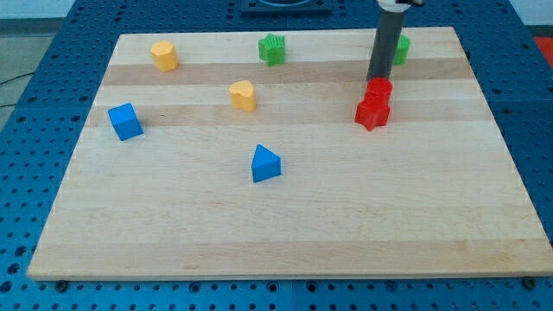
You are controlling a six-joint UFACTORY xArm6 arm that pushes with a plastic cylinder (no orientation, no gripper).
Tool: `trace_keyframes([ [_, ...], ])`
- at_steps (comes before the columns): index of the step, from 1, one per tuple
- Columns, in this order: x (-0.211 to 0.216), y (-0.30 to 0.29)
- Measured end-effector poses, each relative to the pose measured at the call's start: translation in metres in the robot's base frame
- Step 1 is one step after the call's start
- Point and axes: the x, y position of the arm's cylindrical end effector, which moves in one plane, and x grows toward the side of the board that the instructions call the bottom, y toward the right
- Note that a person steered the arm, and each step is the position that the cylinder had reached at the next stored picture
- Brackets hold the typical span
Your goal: Push the red star along with the red circle diagonal to the blue triangle
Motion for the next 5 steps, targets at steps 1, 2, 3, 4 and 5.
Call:
trace_keyframes([
  [1, -0.001, 0.002],
  [2, -0.002, 0.011],
  [3, 0.015, -0.007],
  [4, 0.057, -0.046],
  [5, 0.092, -0.073],
])
